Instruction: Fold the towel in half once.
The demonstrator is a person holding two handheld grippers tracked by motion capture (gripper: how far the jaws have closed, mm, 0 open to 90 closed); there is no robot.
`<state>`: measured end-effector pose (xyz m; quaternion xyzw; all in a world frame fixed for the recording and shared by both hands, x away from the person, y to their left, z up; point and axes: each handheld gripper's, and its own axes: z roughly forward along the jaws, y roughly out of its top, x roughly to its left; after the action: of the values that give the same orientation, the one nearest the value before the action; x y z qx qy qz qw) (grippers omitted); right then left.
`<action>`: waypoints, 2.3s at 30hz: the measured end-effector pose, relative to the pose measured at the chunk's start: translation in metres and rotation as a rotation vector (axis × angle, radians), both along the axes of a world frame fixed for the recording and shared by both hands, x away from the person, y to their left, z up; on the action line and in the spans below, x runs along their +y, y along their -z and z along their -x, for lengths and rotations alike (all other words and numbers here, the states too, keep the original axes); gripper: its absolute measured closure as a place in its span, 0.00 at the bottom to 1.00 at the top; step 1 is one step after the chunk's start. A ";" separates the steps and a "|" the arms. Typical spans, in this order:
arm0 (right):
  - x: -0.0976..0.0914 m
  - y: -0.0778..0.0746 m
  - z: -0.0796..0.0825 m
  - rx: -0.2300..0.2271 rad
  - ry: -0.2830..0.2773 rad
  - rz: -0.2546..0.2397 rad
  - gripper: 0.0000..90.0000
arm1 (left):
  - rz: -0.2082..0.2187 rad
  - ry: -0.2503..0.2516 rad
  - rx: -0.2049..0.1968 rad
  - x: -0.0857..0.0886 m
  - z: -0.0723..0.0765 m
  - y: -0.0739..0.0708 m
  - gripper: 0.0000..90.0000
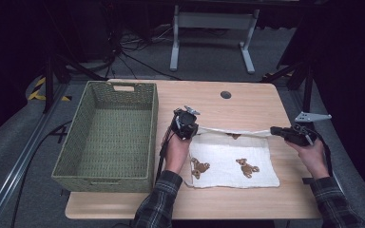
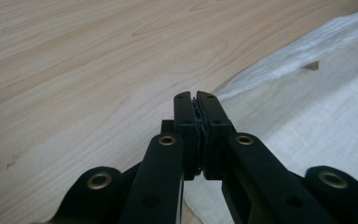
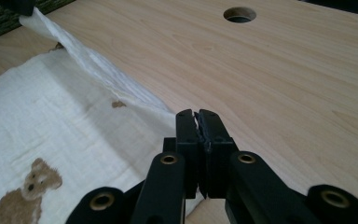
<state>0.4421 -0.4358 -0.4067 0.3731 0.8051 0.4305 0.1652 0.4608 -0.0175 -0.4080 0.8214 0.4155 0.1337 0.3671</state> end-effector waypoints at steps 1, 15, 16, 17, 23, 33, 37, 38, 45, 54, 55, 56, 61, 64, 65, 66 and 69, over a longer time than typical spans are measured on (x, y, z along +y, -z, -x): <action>0.000 0.000 0.000 0.000 0.000 0.000 0.97 | 0.000 0.000 0.000 0.000 0.000 0.000 0.97; 0.003 0.009 0.040 0.019 -0.046 0.031 0.97 | -0.004 0.063 0.017 0.006 0.044 0.002 0.97; 0.003 0.009 0.042 0.018 -0.048 0.036 0.97 | -0.010 0.073 0.017 0.006 0.047 0.002 0.97; 0.002 0.009 0.045 0.021 -0.050 0.033 0.97 | -0.010 0.080 0.025 0.007 0.049 0.002 0.97; -0.002 0.011 0.062 0.035 -0.051 0.021 0.97 | 0.008 0.114 0.030 0.009 0.063 0.002 0.97; -0.003 0.016 0.087 0.056 -0.081 0.028 0.97 | -0.003 0.157 0.053 0.013 0.088 0.006 0.97; -0.003 0.016 0.097 0.053 -0.092 0.033 0.97 | 0.000 0.170 0.067 0.015 0.099 0.006 0.97; -0.003 0.015 0.099 0.049 -0.090 0.033 0.97 | 0.001 0.172 0.068 0.014 0.102 0.006 0.97; -0.008 0.016 0.115 0.054 -0.102 0.015 0.97 | -0.020 0.194 0.059 0.016 0.116 0.008 0.97; -0.004 0.023 0.128 0.092 -0.133 0.016 0.97 | -0.027 0.222 0.079 0.022 0.127 0.012 0.97; -0.003 0.024 0.129 0.093 -0.137 0.019 0.97 | -0.031 0.220 0.091 0.023 0.128 0.013 0.97; -0.003 0.025 0.129 0.103 -0.138 0.019 0.97 | -0.030 0.223 0.105 0.024 0.128 0.015 0.97; -0.002 0.030 0.132 0.132 -0.147 0.039 0.97 | -0.030 0.240 0.130 0.023 0.130 0.023 0.97; -0.002 0.034 0.133 0.151 -0.156 0.044 0.96 | -0.033 0.244 0.137 0.023 0.131 0.025 0.96; -0.002 0.035 0.133 0.156 -0.163 0.046 0.96 | -0.043 0.257 0.128 0.024 0.130 0.025 0.96; -0.003 0.035 0.134 0.161 -0.164 0.052 0.94 | -0.042 0.249 0.134 0.024 0.131 0.025 0.94; -0.004 0.034 0.135 0.158 -0.164 0.038 0.88 | -0.024 0.242 0.129 0.026 0.133 0.023 0.86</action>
<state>0.3072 -0.4397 -0.4410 0.3356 0.8513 0.3967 0.0727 0.3283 0.0083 -0.4309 0.8768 0.3345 0.0402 0.3430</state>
